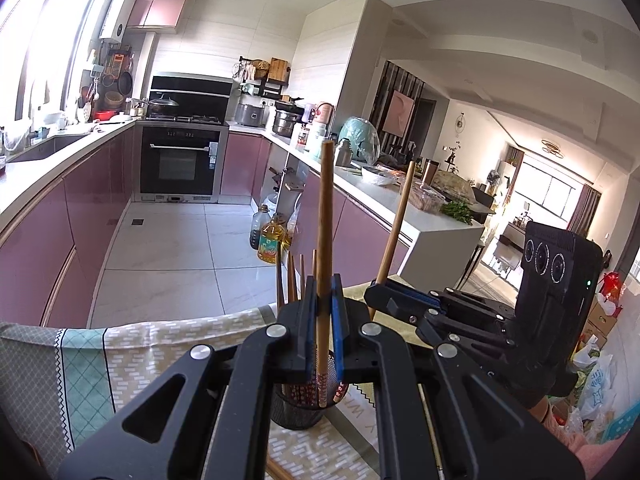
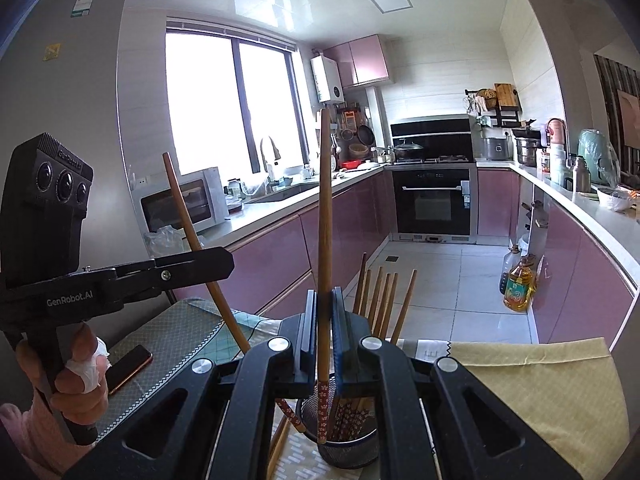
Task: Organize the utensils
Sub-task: 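Lower both chopsticks into the mesh cup and open both tools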
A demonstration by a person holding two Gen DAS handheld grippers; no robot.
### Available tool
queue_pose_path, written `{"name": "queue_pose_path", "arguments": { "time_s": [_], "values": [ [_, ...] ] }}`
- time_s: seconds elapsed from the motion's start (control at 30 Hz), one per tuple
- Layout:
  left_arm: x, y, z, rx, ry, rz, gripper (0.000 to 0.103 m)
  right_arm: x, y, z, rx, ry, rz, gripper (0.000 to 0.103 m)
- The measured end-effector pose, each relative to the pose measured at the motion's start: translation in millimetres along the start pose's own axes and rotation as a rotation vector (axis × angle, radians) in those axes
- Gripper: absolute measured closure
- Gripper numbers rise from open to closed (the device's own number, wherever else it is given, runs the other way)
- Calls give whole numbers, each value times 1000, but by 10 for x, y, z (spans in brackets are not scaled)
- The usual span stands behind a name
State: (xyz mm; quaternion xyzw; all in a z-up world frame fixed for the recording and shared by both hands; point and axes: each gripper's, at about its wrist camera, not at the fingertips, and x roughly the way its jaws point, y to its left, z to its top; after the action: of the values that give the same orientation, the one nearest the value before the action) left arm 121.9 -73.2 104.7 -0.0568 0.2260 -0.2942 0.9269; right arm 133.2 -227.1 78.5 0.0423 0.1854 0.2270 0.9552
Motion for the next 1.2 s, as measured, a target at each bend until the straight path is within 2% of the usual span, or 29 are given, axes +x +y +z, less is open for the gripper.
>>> {"name": "queue_pose_path", "arguments": {
  "time_s": [0.43,1.2],
  "values": [
    [253,-50,-154,61,73,79,96,281,-73,-128,19,49,-20,97],
    [631,49,-273,108,185,110,96,475,-208,-395,68,122,-32,97]
  ]
}}
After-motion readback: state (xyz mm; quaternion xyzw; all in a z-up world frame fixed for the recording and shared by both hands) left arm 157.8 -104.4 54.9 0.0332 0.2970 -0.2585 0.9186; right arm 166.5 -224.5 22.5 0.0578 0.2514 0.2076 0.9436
